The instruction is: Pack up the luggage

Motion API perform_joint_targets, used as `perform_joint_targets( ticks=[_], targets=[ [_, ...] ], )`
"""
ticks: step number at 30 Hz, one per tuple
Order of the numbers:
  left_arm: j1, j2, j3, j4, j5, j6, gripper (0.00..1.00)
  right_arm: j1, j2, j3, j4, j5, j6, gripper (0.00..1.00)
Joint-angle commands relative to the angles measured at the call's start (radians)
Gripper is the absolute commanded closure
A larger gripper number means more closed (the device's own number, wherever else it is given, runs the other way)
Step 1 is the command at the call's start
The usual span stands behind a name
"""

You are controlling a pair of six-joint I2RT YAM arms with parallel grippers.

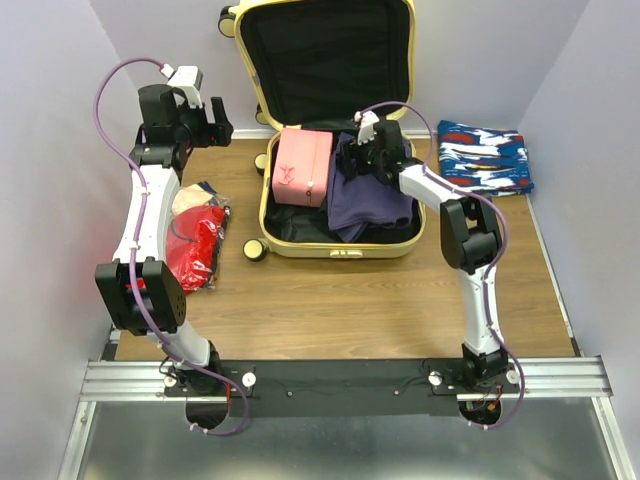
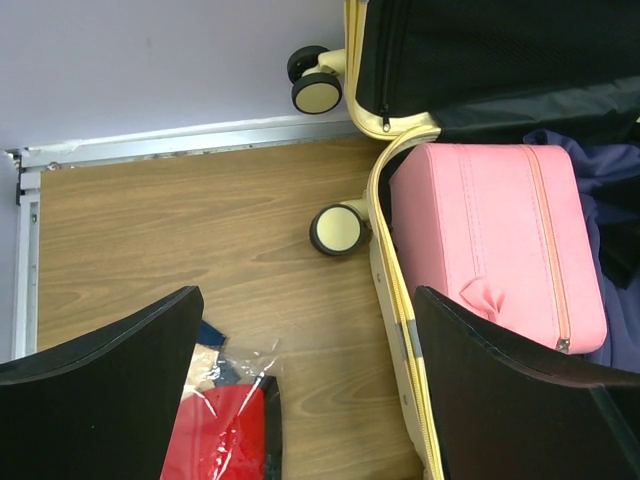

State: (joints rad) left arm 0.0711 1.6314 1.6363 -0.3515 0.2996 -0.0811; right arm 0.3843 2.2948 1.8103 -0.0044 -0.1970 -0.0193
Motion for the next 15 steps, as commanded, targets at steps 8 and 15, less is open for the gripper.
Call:
perform_joint_targets(
  ticks=[8,15],
  targets=[
    [0.007,-0.059,-0.013,-0.023,0.163,0.076,0.04,0.008,-0.288,0.023,-0.374,-0.156,-0.315,0.00],
    [0.007,-0.085,-0.035,-0.021,0.234,0.138,0.04,0.002,-0.472,-0.126,-0.655,-0.232,-0.606,0.00]
  ],
)
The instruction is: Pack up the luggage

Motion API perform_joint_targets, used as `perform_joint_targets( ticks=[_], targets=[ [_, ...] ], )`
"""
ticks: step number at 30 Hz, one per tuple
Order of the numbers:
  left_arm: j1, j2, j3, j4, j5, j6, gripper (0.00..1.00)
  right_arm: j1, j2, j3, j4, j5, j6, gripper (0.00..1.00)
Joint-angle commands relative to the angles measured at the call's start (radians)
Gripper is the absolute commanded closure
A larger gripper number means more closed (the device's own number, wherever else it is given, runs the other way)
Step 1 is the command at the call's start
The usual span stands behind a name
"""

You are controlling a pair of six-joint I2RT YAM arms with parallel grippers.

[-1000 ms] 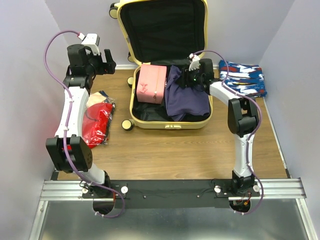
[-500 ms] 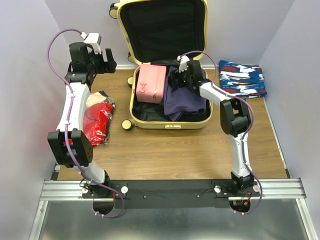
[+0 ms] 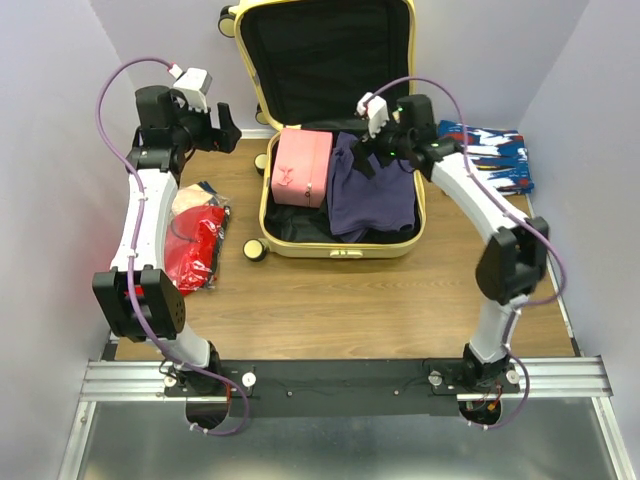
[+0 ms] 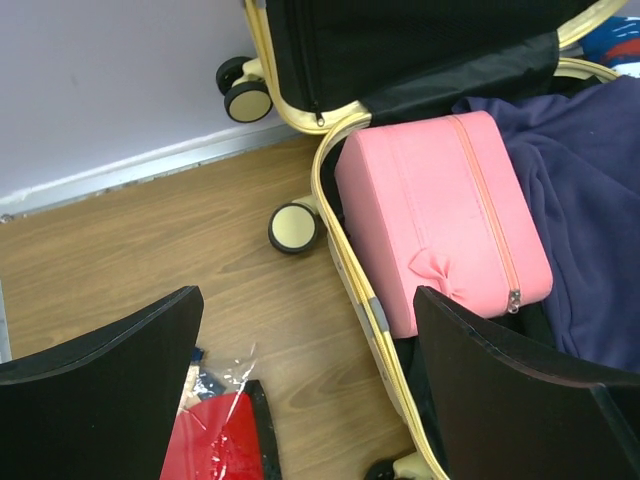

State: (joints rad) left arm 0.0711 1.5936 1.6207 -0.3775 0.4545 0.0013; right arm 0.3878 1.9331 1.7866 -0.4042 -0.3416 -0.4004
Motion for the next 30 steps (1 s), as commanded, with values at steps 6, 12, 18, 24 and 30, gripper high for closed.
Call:
perform_joint_targets(
  ticks=[6,12,18,24,30],
  targets=[
    [0.007,-0.063,-0.048,0.009,0.072,0.055,0.04,-0.001,-0.114,-0.309,-0.294,-0.068,-0.308,0.01],
    [0.007,-0.067,-0.068,0.002,0.039,0.075,0.04,-0.001,-0.059,-0.521,-0.092,0.093,-0.362,0.02],
    [0.007,-0.052,-0.050,-0.001,0.033,0.074,0.04,-0.003,-0.078,-0.443,-0.068,0.101,-0.296,0.00],
    [0.006,-0.031,-0.024,0.005,0.041,0.068,0.04,-0.052,-0.206,-0.320,-0.094,0.064,-0.244,0.00],
    [0.007,-0.009,-0.021,0.009,0.053,0.063,0.04,-0.081,-0.285,-0.345,-0.226,0.049,-0.345,0.02]
  ],
)
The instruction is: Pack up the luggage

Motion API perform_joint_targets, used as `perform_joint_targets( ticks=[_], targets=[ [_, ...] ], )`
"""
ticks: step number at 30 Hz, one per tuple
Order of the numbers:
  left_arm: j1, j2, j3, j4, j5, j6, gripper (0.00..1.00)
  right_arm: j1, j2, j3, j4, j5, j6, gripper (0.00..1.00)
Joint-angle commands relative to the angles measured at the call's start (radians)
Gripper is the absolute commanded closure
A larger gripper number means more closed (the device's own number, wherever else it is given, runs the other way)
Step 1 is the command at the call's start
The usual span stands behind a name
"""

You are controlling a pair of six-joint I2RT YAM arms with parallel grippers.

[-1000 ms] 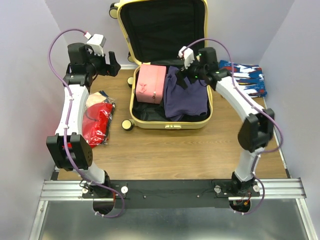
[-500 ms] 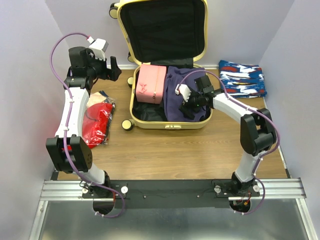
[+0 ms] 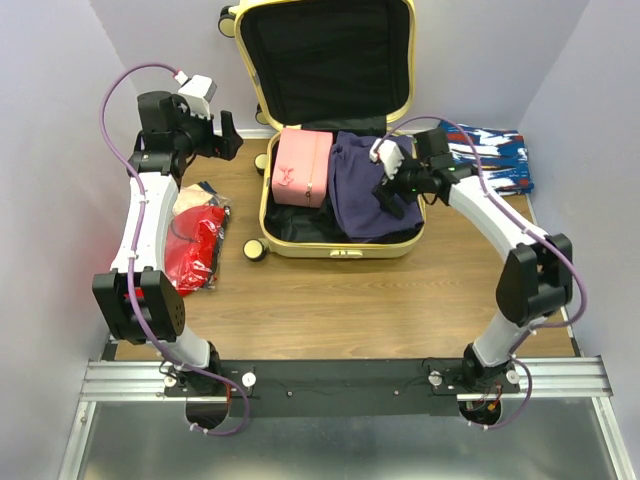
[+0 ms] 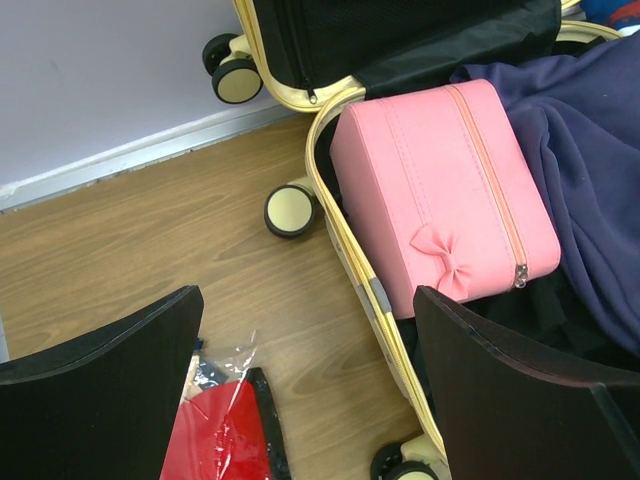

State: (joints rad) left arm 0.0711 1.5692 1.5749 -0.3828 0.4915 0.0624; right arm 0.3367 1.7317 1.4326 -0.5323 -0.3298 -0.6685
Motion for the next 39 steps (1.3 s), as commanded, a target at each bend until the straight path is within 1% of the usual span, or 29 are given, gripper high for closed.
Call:
perform_joint_targets(
  ticks=[1,3,6,7,11,15,17,20,21,23,24,25,27,28,31,34,37,39],
  targets=[
    [0.007,0.017,0.025,0.016,0.016,0.002,0.04,-0.030,-0.089,-0.012,-0.110,0.028,-0.085,0.02],
    [0.007,0.017,0.017,0.012,0.013,0.008,0.04,-0.030,-0.095,-0.034,-0.136,0.020,-0.088,0.04],
    [0.006,0.006,-0.004,0.009,0.004,0.019,0.04,-0.030,-0.112,-0.054,-0.147,-0.018,-0.068,0.03],
    [0.007,-0.004,-0.013,0.009,0.004,0.022,0.04,-0.030,-0.110,-0.049,-0.149,-0.058,-0.057,0.03],
    [0.007,-0.021,-0.042,0.016,-0.002,0.028,0.04,-0.025,-0.061,0.046,-0.162,-0.155,0.041,0.03],
    [0.007,-0.020,-0.030,0.010,0.001,0.037,0.04,-0.022,-0.035,0.115,-0.184,-0.210,0.075,0.03],
    [0.007,-0.021,-0.026,0.010,0.005,0.045,0.04,-0.022,-0.044,0.133,-0.195,-0.204,0.084,0.06],
    [0.007,-0.021,-0.024,0.009,0.010,0.043,0.04,-0.024,-0.087,0.150,-0.227,-0.172,0.025,0.16],
    [0.007,-0.021,-0.029,0.009,0.012,0.043,0.03,-0.027,-0.101,0.150,-0.239,-0.164,0.009,0.23],
    [0.006,-0.024,-0.033,0.010,0.016,0.042,0.04,-0.039,-0.133,0.140,-0.280,-0.150,-0.022,0.27],
    [0.007,-0.024,-0.039,0.013,0.018,0.040,0.04,-0.042,-0.142,0.129,-0.294,-0.144,-0.052,0.32],
    [0.007,-0.029,-0.044,0.015,0.018,0.040,0.04,-0.048,-0.156,0.118,-0.310,-0.124,-0.071,0.34],
    [0.007,-0.032,-0.053,0.018,0.022,0.040,0.04,-0.053,-0.170,0.080,-0.334,-0.111,-0.106,0.37],
    [0.007,-0.034,-0.053,0.019,0.024,0.040,0.04,-0.060,-0.178,0.069,-0.339,-0.107,-0.118,0.41],
    [0.007,-0.043,-0.070,0.021,0.024,0.042,0.03,-0.064,-0.187,0.019,-0.350,-0.121,-0.143,0.43],
    [0.007,-0.047,-0.079,0.022,0.021,0.045,0.04,-0.062,-0.143,-0.020,-0.351,-0.147,-0.138,0.46],
    [0.007,-0.051,-0.082,0.018,0.009,0.056,0.04,-0.062,-0.052,-0.040,-0.341,-0.153,-0.121,0.50],
    [0.007,-0.051,-0.082,0.016,0.004,0.057,0.04,-0.057,0.000,-0.060,-0.266,-0.147,-0.086,0.50]
  ],
)
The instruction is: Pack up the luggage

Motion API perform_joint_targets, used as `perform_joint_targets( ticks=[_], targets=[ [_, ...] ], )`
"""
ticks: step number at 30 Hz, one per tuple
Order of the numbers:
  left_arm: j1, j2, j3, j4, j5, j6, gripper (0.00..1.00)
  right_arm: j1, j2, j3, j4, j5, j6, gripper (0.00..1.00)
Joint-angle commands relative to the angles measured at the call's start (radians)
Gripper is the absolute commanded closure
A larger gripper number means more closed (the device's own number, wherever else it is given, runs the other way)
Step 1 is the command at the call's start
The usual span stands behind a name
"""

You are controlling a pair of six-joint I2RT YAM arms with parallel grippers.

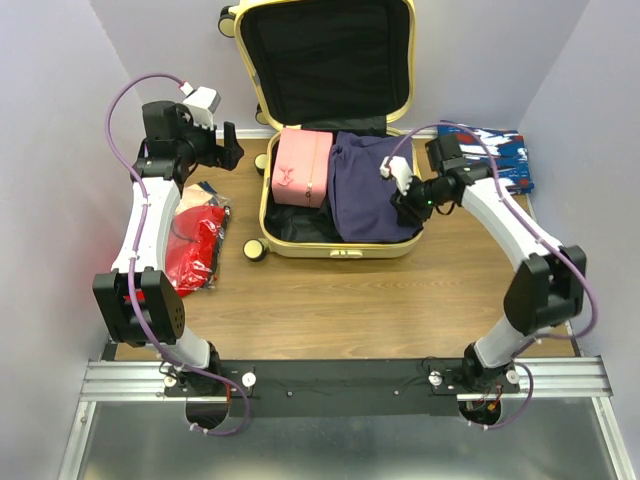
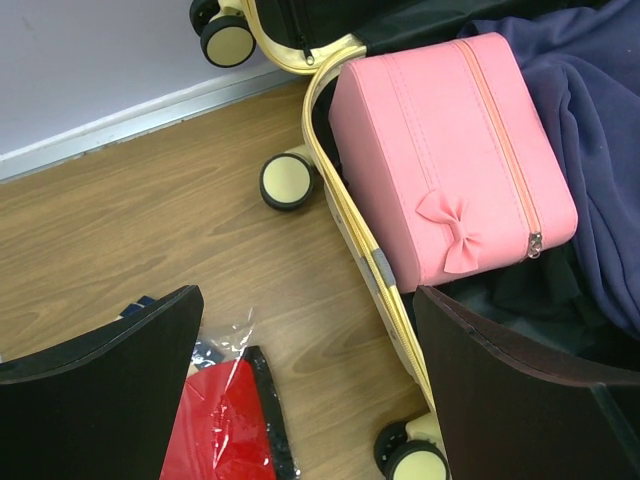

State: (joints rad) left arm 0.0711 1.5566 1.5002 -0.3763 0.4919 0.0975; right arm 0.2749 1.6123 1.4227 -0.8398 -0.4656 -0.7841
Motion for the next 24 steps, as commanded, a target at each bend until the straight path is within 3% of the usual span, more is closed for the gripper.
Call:
perform_joint_targets(
  ticks=[1,8,10,12,16,24],
  targets=[
    [0.007,-0.035,-0.006,0.008,0.004,0.022,0.04,0.010,0.133,-0.070,0.080,0.005,0.040,0.50],
    [0.007,-0.030,0.005,0.001,-0.004,0.027,0.04,0.021,0.245,-0.094,0.217,0.094,0.062,0.44],
    [0.007,-0.026,0.008,-0.001,-0.006,0.030,0.04,0.023,0.236,-0.110,0.219,0.090,0.052,0.37],
    [0.007,-0.029,0.008,-0.003,-0.010,0.033,0.04,0.023,0.196,-0.113,0.215,0.071,0.071,0.32],
    [0.007,-0.030,0.002,0.002,0.002,0.030,0.04,0.024,0.094,-0.082,0.193,0.013,0.101,0.11],
    [0.007,-0.036,-0.012,0.027,0.037,0.004,0.03,0.024,-0.086,-0.024,0.159,-0.039,0.146,0.04]
  ],
)
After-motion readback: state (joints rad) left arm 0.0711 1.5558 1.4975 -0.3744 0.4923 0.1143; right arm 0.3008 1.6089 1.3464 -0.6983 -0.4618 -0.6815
